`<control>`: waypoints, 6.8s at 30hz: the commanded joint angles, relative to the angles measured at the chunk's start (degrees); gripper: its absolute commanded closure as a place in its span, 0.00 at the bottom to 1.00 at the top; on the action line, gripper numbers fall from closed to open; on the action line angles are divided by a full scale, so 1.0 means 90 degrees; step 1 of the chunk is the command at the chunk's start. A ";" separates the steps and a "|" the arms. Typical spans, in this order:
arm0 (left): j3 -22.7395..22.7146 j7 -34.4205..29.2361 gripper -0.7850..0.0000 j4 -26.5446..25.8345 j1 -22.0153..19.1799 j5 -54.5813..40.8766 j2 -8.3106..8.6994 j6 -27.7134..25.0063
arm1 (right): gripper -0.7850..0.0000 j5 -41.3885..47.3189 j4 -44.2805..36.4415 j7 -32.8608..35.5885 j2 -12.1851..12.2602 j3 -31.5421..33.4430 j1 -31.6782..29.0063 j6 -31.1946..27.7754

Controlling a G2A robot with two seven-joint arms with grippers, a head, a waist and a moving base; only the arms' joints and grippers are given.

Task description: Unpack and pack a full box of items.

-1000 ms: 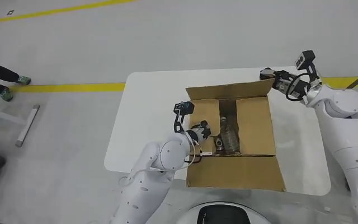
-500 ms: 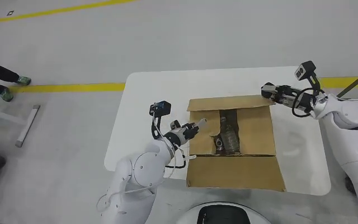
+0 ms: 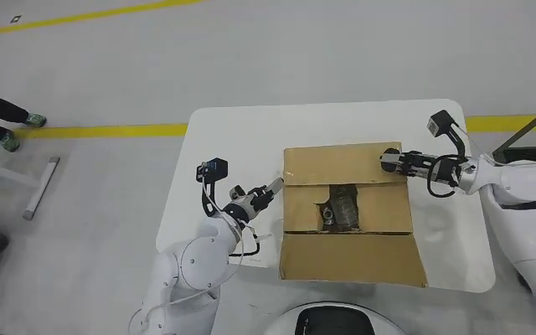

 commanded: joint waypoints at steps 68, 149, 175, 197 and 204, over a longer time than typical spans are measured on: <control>0.1152 -0.0126 0.00 0.0918 -0.0008 0.2955 0.0169 -0.2478 | 1.00 -0.0126 -0.1632 -0.1617 0.0121 -0.0385 -0.1113 -0.0553; 0.1068 0.1556 0.00 0.1864 0.0060 0.4414 -0.0122 -0.2151 | 1.00 -0.0650 -0.1386 -0.1900 0.0025 -0.1380 -0.0723 0.0152; 0.0580 0.1670 0.00 0.1697 0.0592 0.4093 -0.0092 -0.3178 | 1.00 -0.0720 -0.1368 -0.1821 0.0018 -0.1464 -0.0573 0.0235; 0.0717 0.2163 0.00 0.2344 0.0176 0.3996 -0.0211 -0.2824 | 1.00 -0.0753 -0.1328 -0.1850 0.0018 -0.1474 -0.0522 0.0250; 0.0865 0.2285 0.00 0.2523 0.0004 0.4265 -0.0258 -0.2659 | 1.00 -0.0748 -0.1295 -0.1855 0.0009 -0.1519 -0.0498 0.0242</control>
